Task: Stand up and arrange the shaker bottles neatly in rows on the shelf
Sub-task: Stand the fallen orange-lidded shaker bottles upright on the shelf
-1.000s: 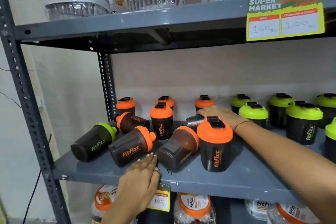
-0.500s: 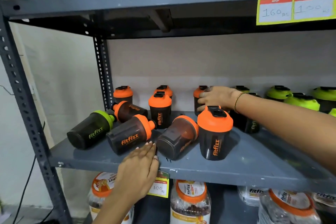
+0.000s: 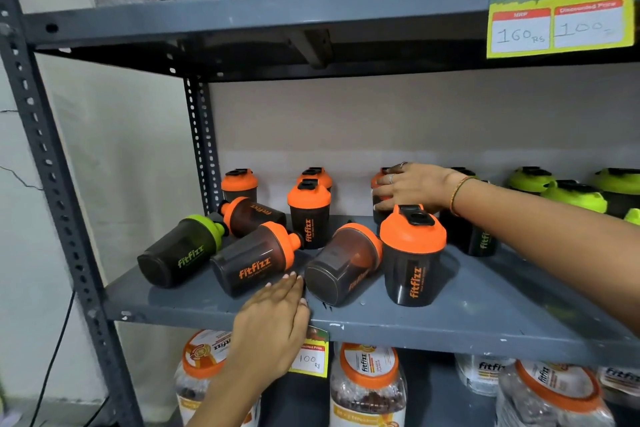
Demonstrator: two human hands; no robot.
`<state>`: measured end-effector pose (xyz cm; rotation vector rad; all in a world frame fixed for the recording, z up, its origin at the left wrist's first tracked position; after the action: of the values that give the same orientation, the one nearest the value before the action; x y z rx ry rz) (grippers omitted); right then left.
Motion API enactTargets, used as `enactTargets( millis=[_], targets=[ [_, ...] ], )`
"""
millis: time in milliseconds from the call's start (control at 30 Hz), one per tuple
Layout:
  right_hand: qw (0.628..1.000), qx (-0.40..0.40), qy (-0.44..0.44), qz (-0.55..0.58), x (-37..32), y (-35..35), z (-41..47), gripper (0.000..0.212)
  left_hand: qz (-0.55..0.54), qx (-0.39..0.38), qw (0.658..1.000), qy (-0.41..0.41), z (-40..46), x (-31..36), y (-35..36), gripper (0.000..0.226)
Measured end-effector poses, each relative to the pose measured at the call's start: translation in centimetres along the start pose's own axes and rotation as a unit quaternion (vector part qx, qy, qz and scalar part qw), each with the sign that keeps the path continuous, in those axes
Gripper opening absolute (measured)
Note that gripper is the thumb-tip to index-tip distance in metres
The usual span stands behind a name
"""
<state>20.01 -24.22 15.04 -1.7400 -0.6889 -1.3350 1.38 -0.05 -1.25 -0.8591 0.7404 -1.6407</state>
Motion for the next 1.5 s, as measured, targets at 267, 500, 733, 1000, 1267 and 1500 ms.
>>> enactTargets(
  millis=[267,500,733,1000,1267,1500],
  targets=[
    [0.991,0.019,0.116,0.056,2.4,-4.7,-2.9,0.060,0.002,-0.010,1.000,-0.003,-0.1,-0.1,0.2,0.064],
    [0.964,0.079,0.167,0.190,-0.4,-12.0,-3.0,0.051,-0.028,-0.008,0.999,0.024,-1.9,-1.3,-1.2,0.071],
    [0.968,-0.035,0.087,0.232,-6.8,-15.9,-1.2,0.091,-0.005,-0.020,0.999,0.034,-3.8,-3.8,-2.5,0.071],
    [0.968,-0.047,0.121,0.213,-10.1,-15.5,0.4,0.082,-0.003,0.007,1.000,-0.003,-7.0,-7.4,-4.2,0.060],
    [0.950,-0.010,0.127,0.287,-10.3,-16.3,1.5,0.083,0.018,-0.009,0.998,-0.057,-5.9,-11.0,-5.7,0.057],
    [0.986,-0.011,0.092,0.142,-9.0,-18.9,2.8,0.068,0.024,-0.052,0.998,-0.027,-4.0,-12.2,-5.8,0.051]
  ],
)
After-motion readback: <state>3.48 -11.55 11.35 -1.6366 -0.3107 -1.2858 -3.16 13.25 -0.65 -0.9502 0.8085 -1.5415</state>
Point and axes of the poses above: each hand's wrist, its own z-axis towards the middle knuckle, its own y-axis out of the palm, x = y × z, the point moved 1 cm from there along z, towards the middle knuckle, and after that the axes turned 4 degrees about -z, right-handed, at the moved point
